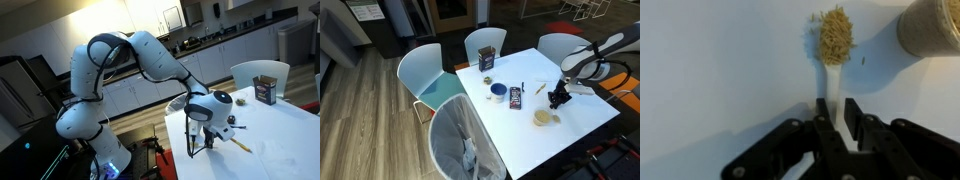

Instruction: Scoop out one spoonful of contents and put it on the table

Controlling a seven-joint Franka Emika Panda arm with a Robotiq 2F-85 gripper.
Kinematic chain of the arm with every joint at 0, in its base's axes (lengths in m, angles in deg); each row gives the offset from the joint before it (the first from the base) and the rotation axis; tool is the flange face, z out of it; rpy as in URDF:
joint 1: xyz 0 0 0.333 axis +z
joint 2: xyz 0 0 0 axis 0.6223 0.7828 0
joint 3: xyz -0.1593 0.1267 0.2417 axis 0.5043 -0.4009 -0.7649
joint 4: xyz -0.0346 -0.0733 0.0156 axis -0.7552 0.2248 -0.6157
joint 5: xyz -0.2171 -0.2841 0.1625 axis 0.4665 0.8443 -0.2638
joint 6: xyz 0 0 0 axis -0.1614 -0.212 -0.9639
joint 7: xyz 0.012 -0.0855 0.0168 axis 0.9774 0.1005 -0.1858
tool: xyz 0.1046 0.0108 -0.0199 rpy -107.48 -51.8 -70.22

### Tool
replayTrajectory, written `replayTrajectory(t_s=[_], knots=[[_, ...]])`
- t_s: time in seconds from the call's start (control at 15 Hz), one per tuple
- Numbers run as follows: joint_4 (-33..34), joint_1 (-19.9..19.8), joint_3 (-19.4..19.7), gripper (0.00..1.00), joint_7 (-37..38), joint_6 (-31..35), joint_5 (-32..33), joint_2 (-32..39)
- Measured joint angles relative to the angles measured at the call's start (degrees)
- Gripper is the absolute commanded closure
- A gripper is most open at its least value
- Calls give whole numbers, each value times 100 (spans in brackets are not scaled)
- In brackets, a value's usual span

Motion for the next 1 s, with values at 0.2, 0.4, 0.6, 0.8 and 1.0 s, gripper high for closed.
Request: replayTrajectory(t_s=[0.2, 0.4, 0.6, 0.8, 1.0], knots=[[50, 35, 32, 21, 9, -22, 0, 44], [58, 69, 45, 1, 20, -24, 15, 39], [-10, 174, 98, 0, 146, -24, 164, -97], [-331, 364, 217, 0, 413, -24, 423, -526], [-821, 606, 412, 0, 780, -19, 744, -1168]])
